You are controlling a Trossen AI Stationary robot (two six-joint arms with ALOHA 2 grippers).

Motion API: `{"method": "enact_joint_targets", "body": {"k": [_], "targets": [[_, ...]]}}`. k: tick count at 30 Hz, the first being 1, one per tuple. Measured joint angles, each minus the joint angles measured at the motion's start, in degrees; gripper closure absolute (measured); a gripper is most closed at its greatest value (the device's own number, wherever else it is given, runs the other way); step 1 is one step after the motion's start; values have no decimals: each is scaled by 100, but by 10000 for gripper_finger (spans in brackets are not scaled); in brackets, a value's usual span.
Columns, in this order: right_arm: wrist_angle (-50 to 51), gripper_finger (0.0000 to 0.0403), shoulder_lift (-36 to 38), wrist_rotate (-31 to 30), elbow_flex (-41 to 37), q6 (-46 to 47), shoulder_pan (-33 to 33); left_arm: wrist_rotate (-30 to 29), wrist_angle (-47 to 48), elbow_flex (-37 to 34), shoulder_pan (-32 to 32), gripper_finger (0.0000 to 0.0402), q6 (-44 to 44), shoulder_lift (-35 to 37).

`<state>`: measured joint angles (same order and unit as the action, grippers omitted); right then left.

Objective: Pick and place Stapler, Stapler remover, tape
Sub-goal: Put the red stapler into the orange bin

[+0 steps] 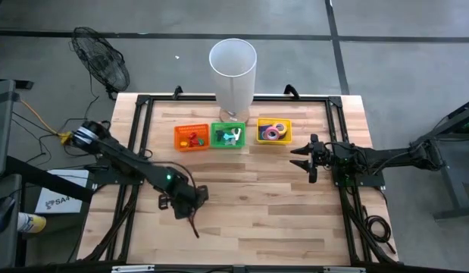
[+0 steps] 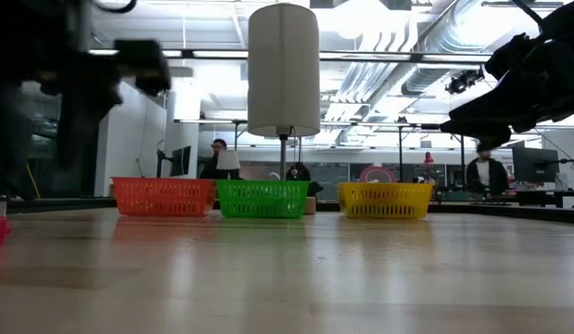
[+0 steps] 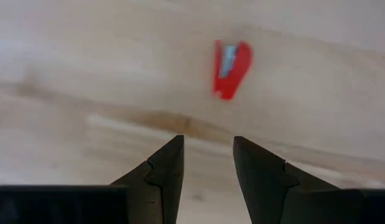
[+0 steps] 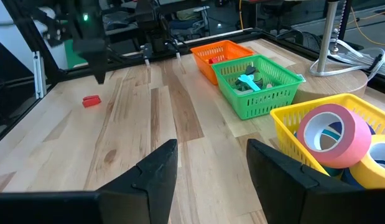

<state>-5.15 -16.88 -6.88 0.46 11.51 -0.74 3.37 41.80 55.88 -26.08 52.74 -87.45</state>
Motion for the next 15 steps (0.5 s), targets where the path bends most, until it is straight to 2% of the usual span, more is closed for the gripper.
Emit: {"method": "enact_joint_targets", "body": {"k": [7, 15], "targets": [[0, 219, -1, 1, 0, 1, 1, 4, -143, 0, -323, 265, 109, -515], [0, 219, 1, -1, 0, 1, 0, -42, -406, 0, -442, 265, 113, -622]]}}
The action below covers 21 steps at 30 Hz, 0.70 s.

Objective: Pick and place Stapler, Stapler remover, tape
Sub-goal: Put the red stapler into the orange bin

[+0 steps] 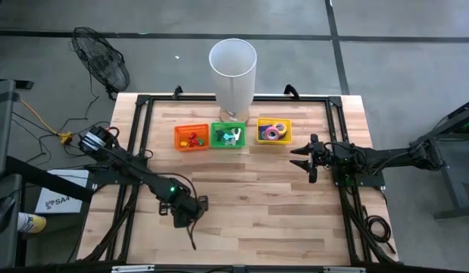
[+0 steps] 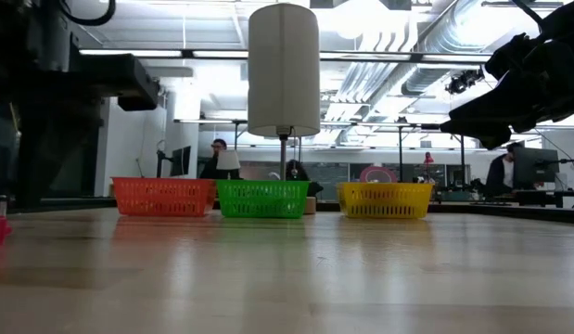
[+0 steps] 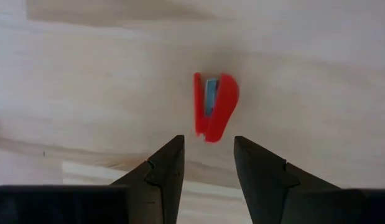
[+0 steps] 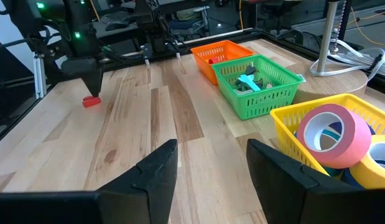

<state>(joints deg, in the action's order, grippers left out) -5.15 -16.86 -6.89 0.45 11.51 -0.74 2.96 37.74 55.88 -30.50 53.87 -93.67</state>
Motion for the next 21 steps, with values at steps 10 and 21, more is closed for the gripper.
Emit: {"method": "enact_joint_targets", "body": {"k": [10, 21], "targets": [[0, 219, -4, 1, 1, -1, 1, -58, -116, 0, 7, 210, -5, -68], [-2, 219, -2, 2, 0, -1, 0, -12, -291, 17, -149, 173, 454, -552]]}}
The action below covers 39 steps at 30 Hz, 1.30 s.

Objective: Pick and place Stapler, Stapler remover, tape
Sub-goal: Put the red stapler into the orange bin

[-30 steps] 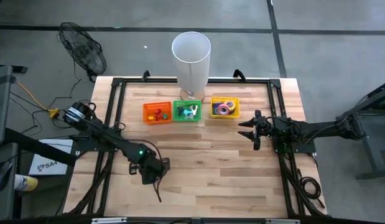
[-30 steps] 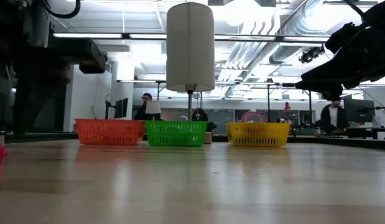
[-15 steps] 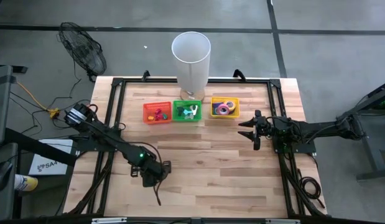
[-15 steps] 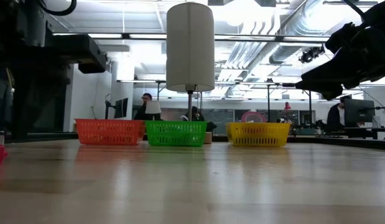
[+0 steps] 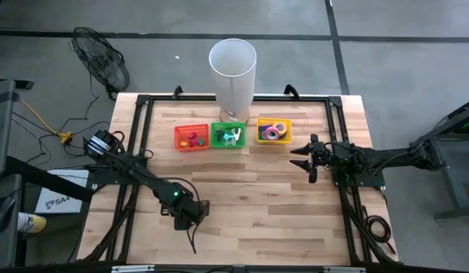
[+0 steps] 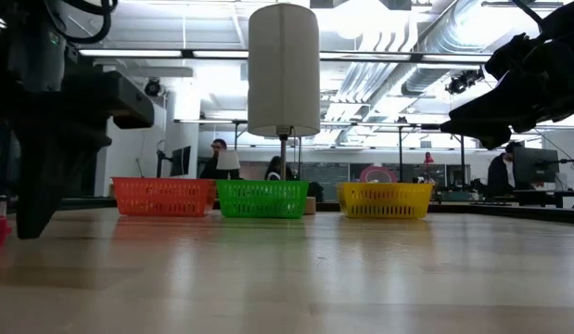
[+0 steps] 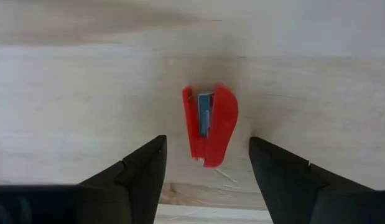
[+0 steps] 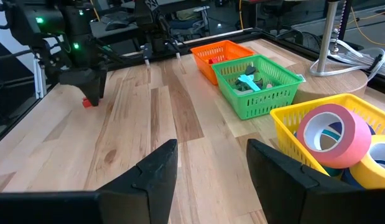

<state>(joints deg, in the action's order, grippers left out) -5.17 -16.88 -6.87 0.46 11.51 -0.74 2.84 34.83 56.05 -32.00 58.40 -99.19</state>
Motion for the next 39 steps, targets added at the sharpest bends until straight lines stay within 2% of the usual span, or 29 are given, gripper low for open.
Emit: {"method": "enact_joint_targets", "body": {"k": [5, 14, 20, 28, 35, 39], "targets": [[0, 219, 0, 0, 1, 0, -1, -74, -33, -8, -147, 193, 287, -8], [2, 219, 0, -2, 1, 2, 1, -73, 0, -15, -213, 244, 270, -20], [2, 219, 0, -2, -1, 1, 0, -64, 0, -19, -214, 280, 54, -25], [2, 219, 0, -2, 0, 1, 1, -4, -55, -19, -218, 349, -569, -27], [2, 219, 0, 0, 1, 2, 1, -29, -121, -5, -220, 352, -851, -30], [2, 219, 0, -1, 0, 1, 1, -539, 373, 290, -230, 352, -1370, -68]]}}
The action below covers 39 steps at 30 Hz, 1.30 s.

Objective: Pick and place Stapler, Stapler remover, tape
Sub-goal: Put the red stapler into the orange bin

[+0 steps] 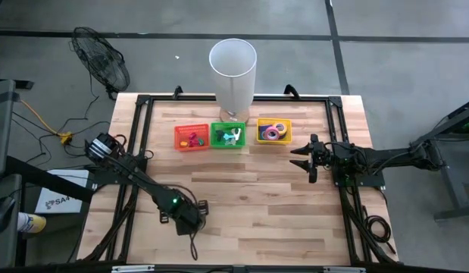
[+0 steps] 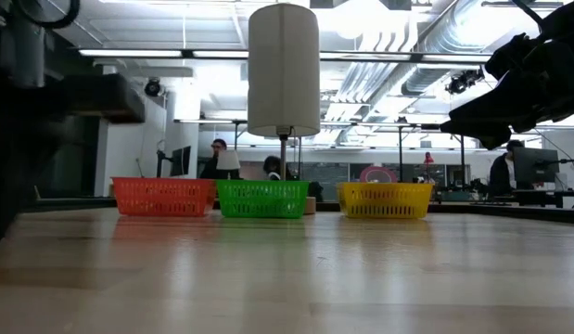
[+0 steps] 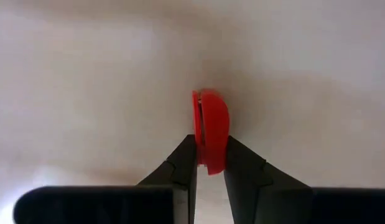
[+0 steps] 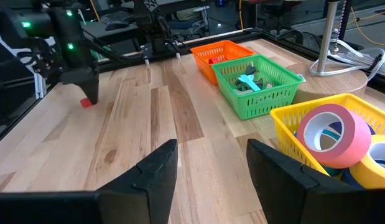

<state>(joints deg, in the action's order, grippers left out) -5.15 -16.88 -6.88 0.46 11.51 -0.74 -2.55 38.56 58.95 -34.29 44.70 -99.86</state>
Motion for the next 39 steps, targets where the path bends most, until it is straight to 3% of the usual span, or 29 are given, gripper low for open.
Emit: {"method": "enact_joint_targets", "body": {"k": [10, 13, 16, 20, 30, 36, 39], "targets": [[0, 219, 2, -1, 1, 0, -2, -2234, 1930, 930, 14, 352, -183, 6], [0, 219, 2, -2, 1, 2, 1, -3020, 2532, 1047, 136, 352, -310, 12], [-2, 219, 2, -1, 0, 0, 1, -3441, 3109, 1083, 411, 352, -720, 16], [-2, 219, 2, 1, 1, 0, -1, -3602, 3692, 1059, 927, 352, -1201, 19], [-2, 219, 2, -2, 1, -1, 1, -3901, 4006, 1059, 2472, 352, -1520, 35], [-3, 219, 2, 1, 1, -1, 0, -3868, 3896, 1059, 3486, 352, -1612, 276], [-4, 219, 2, -2, 1, -1, -2, -3528, 3714, 1059, 4043, 352, -1639, 486]]}}
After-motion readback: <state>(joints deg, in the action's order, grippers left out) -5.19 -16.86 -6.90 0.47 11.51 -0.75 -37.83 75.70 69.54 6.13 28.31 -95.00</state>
